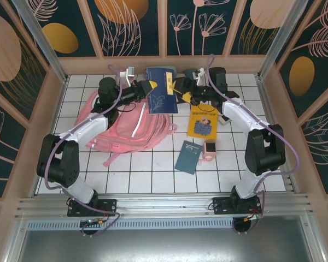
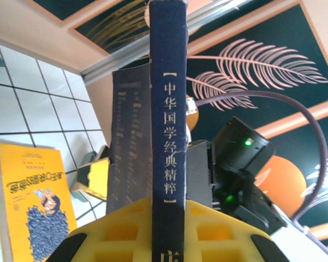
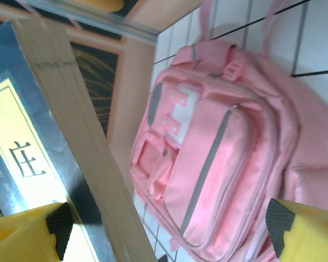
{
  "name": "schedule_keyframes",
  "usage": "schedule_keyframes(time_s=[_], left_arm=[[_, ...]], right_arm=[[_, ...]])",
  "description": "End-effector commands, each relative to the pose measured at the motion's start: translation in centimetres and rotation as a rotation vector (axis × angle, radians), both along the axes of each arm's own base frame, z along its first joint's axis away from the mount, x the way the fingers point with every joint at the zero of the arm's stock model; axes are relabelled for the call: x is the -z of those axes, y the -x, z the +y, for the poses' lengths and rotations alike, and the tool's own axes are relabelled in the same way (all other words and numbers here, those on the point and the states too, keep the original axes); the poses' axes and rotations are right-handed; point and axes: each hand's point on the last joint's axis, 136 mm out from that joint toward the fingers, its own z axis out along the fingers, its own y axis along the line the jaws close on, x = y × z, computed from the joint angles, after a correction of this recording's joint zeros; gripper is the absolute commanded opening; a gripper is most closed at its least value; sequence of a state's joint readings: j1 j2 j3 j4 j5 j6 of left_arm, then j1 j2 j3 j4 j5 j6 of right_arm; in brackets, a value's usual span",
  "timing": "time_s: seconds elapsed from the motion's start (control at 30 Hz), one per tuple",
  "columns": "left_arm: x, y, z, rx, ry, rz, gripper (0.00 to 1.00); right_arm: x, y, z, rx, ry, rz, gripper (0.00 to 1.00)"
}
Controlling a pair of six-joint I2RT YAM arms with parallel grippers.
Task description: Pack books, pencil case, and school supplies into a backpack
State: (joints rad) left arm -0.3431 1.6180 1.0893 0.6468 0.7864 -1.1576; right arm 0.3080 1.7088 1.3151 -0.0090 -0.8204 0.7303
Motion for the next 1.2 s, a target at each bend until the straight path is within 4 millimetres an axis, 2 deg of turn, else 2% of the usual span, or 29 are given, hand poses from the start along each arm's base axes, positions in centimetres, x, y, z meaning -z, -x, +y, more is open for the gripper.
schedule_keyframes(time_s=[0.0,0.13,0.23,0.33,0.57,0.7,0.8,0.87,0.9,0.93,1.0,1.07,1.1,1.17], left_arm=[[-3.0,2.9,-0.7,0.086,0.06,-0.075,0.0],[-2.5,3.9,-0.6,0.09,0.058,-0.056,0.0],[-2.2,4.2,-0.5,0.095,0.055,-0.05,0.0],[-2.3,4.3,-0.5,0.095,0.055,-0.048,0.0],[-1.9,4.0,-0.5,0.084,0.02,-0.049,0.0],[-1.8,4.0,-0.5,0.081,-0.003,-0.054,0.0],[-1.4,4.0,-0.5,0.08,-0.017,-0.052,0.0],[-0.7,3.7,-0.5,0.072,-0.055,-0.044,0.0],[-0.2,3.6,-0.5,0.068,-0.079,-0.04,0.0],[0.3,3.5,-0.4,0.061,-0.111,-0.038,0.05],[1.4,3.0,0.1,0.025,-0.207,-0.034,0.25],[2.7,2.3,1.2,-0.04,-0.342,-0.022,0.46],[3.2,1.9,1.8,-0.073,-0.407,-0.029,0.51],[5.5,1.2,3.8,-0.153,-0.577,0.007,0.57]], right_arm=[[-3.7,3.2,1.6,-0.148,-0.165,-0.064,0.95],[-7.3,6.3,2.9,-0.277,-0.3,-0.129,0.96],[-8.7,7.8,3.6,-0.316,-0.331,-0.151,0.96],[-9.6,8.5,3.4,-0.317,-0.364,-0.157,0.92],[-9.8,9.1,2.8,-0.282,-0.391,-0.143,0.53],[-9.2,8.9,2.2,-0.242,-0.36,-0.138,0.39],[-8.5,8.4,1.8,-0.208,-0.34,-0.123,0.2],[-7.8,7.9,1.8,-0.181,-0.316,-0.114,0.0],[-7.5,7.7,1.7,-0.169,-0.308,-0.108,0.0],[-7.2,7.5,1.7,-0.159,-0.297,-0.103,0.0],[-6.4,6.8,1.2,-0.113,-0.247,-0.112,0.0],[-5.4,5.9,-0.2,-0.015,-0.152,-0.141,0.0],[-4.9,5.5,-1.0,0.033,-0.101,-0.152,0.0],[-3.9,4.8,-3.0,0.129,-0.005,-0.162,0.0]])
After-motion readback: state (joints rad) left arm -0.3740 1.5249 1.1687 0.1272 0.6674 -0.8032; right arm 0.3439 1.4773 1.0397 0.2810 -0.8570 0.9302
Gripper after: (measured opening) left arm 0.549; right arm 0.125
